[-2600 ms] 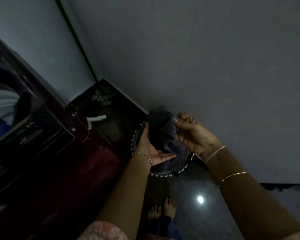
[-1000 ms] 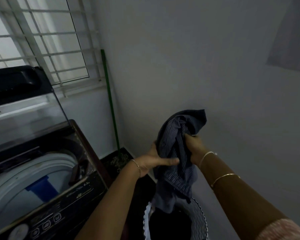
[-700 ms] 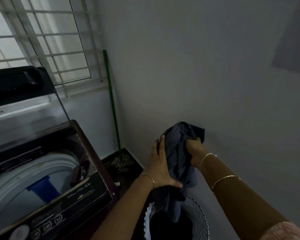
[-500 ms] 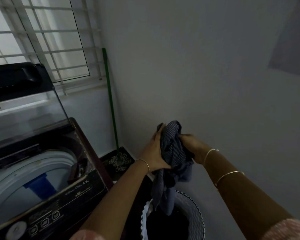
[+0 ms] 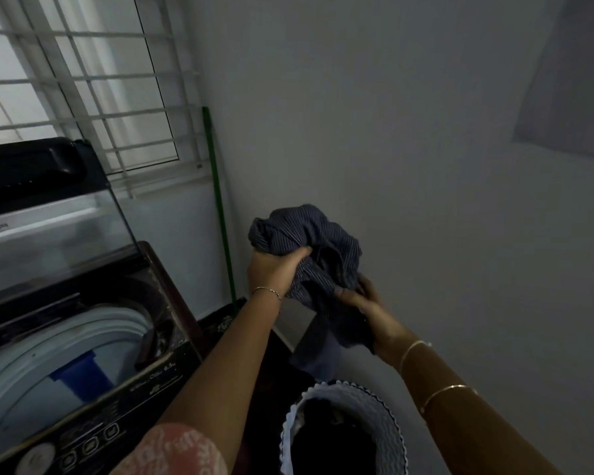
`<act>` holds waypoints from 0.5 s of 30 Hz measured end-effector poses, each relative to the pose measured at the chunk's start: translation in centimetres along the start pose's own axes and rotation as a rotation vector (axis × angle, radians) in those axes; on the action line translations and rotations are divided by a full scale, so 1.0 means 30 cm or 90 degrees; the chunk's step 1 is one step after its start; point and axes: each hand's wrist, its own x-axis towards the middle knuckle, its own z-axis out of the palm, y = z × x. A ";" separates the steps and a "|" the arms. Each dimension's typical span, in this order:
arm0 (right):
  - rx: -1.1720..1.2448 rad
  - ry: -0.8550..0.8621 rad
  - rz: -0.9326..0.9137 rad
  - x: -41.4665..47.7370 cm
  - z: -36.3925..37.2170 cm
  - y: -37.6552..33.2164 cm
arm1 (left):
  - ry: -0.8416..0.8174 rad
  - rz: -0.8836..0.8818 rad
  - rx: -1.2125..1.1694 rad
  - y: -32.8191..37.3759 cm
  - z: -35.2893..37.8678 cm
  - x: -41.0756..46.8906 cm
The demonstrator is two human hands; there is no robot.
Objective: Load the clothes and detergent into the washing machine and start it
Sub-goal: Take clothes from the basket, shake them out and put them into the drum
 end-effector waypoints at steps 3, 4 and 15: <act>-0.146 -0.032 -0.023 0.012 0.029 0.035 | -0.023 -0.044 -0.122 0.041 0.000 -0.006; -0.167 -0.011 -0.029 0.037 0.033 0.054 | -0.041 -0.057 -0.153 0.056 0.003 -0.013; 0.266 0.163 0.067 -0.027 0.039 -0.058 | -0.212 -0.303 -0.347 0.121 -0.057 -0.060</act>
